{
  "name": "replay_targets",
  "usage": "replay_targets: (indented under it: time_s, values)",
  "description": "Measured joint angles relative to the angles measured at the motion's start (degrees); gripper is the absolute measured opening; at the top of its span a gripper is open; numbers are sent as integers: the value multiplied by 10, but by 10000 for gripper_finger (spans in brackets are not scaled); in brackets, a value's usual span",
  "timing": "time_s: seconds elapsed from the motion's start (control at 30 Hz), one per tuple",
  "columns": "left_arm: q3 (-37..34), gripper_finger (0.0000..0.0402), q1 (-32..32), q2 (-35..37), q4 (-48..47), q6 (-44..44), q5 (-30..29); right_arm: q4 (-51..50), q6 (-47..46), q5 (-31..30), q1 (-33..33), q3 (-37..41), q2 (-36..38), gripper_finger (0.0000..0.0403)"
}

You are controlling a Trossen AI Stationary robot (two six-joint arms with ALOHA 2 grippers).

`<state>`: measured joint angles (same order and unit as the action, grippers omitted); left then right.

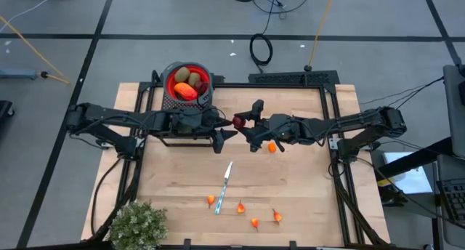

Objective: Pick & Place Fruit
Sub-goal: Put the red pomegranate into the red strainer bowl on the shelf

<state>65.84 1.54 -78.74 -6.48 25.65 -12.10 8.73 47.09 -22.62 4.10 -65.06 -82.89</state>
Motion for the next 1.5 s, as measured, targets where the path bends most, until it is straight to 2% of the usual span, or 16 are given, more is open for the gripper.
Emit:
replay_targets:
  time_s: [0.1, 0.2, 0.47, 0.63, 0.77, 0.87, 1.5]
  values:
    - [0, 229, 0, 0, 0, 0, 0, 0, 0, 1, 0, 0, 0, 210]
    - [0, 247, 0, 0, 2, 2, -2, 0, 1, 1, 0, 0, 0, 210]
    - [0, 350, -5, 0, 14, 23, -34, 2, 1, 20, 3, 0, 0, 210]
    - [0, 394, -12, -6, 29, 21, -33, 2, -13, 47, 6, 0, 0, 210]
    - [-1, 394, -13, -9, 28, 19, -10, 1, -14, 47, 10, 0, 0, 210]
    - [0, 389, -10, -13, 33, 26, 14, 1, -10, 18, 6, 0, 0, 210]
    - [0, 395, -3, -38, 71, 25, 15, 4, -9, 18, 1, 0, 0, 210]
